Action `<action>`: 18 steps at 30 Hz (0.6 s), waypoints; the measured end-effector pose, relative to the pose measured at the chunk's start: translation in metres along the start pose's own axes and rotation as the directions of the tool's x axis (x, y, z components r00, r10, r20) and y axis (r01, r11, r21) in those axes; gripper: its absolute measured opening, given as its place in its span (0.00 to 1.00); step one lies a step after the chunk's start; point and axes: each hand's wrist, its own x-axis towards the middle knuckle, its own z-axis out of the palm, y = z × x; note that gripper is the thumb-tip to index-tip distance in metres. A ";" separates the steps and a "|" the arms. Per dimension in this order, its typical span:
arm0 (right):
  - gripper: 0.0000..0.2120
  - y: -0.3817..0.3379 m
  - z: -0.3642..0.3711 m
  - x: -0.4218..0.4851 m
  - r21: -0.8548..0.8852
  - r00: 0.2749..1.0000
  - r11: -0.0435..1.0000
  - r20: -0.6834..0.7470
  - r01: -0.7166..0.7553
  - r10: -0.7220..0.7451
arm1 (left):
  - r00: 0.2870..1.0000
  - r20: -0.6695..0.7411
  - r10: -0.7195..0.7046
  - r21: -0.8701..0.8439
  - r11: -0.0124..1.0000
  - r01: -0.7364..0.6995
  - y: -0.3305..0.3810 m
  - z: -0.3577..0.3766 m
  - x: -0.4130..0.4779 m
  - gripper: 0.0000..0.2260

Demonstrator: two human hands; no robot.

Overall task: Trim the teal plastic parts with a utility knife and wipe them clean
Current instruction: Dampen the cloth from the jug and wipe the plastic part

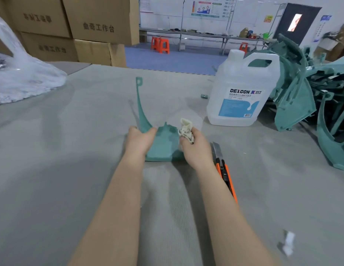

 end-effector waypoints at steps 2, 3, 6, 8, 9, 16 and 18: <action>0.29 0.003 -0.003 0.002 0.067 0.999 0.998 0.027 -0.018 0.016 | 1.000 -0.014 -0.027 -0.069 0.997 0.026 0.003 -0.001 0.005 0.33; 0.29 0.004 -0.005 0.003 0.091 0.999 0.996 0.029 -0.026 0.023 | 0.999 -0.025 -0.035 -0.101 0.994 0.032 0.003 -0.001 0.007 0.33; 0.18 0.005 -0.007 0.004 0.139 0.999 0.990 0.046 -0.034 0.028 | 0.998 -0.060 -0.032 -0.232 0.973 0.017 0.001 0.001 0.003 0.28; 0.10 0.004 -0.007 0.004 0.141 0.997 0.989 0.056 -0.054 0.047 | 1.000 -0.016 -0.018 -0.336 0.942 0.012 0.001 0.005 0.000 0.17; 0.08 0.003 -0.008 0.003 0.134 0.997 0.989 0.053 -0.056 0.049 | 0.999 0.031 -0.018 -0.386 0.922 0.029 0.000 0.007 -0.002 0.13; 0.16 -0.016 0.007 -0.014 -0.201 0.918 0.896 0.075 0.397 -0.390 | 0.954 0.286 0.092 -0.582 0.807 0.097 0.003 0.024 -0.019 0.10; 0.21 -0.019 0.001 -0.012 -0.247 0.908 0.880 -0.001 0.406 -0.420 | 0.933 0.308 0.187 -0.585 0.810 0.031 0.008 0.024 -0.023 0.09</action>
